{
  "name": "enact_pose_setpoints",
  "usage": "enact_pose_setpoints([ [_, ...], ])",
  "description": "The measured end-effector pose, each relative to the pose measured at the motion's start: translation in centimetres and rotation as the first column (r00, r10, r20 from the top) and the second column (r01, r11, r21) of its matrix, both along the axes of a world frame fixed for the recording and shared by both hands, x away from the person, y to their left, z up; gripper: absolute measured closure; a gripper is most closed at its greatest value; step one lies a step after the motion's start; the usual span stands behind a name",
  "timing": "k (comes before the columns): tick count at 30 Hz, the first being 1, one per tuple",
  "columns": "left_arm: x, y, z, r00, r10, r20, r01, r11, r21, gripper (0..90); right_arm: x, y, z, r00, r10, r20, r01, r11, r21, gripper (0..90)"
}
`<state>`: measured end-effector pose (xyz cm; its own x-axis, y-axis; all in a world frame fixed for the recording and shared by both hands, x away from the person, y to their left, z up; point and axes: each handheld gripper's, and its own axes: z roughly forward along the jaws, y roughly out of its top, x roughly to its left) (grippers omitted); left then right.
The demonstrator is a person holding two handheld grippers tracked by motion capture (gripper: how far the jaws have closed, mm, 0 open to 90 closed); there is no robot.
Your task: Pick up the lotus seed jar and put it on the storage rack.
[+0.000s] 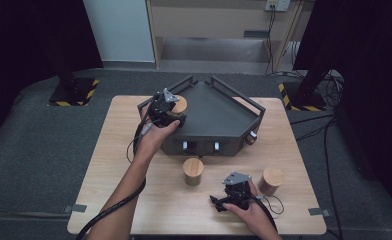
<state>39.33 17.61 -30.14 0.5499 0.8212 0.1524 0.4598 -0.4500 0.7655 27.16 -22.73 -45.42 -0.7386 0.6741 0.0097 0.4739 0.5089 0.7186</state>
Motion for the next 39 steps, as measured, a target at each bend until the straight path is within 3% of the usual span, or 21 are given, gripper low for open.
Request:
enact_pose_setpoints([
  [26, 1.3, 0.5, -1.6, 0.9991, -0.002, -0.043, 0.002, 0.9998, -0.018, 24.4, 0.0, 0.0, 0.0, 1.0, 0.0, -0.002, 0.0, 1.0, -0.001, 1.1],
  [31, 1.4, 0.7, -1.9, 0.9987, -0.002, -0.05, 0.0, 0.9993, -0.037, 24.4, 0.0, 0.0, 0.0, 1.0, -0.001, -0.002, 0.001, 1.0, 0.0, 1.1],
  [39, 1.9, 2.2, -2.5, 0.9975, -0.007, -0.071, -0.001, 0.9938, -0.111, 24.3, 0.0, 0.0, 0.0, 1.0, 0.0, -0.002, 0.0, 1.0, -0.001, 1.1],
])
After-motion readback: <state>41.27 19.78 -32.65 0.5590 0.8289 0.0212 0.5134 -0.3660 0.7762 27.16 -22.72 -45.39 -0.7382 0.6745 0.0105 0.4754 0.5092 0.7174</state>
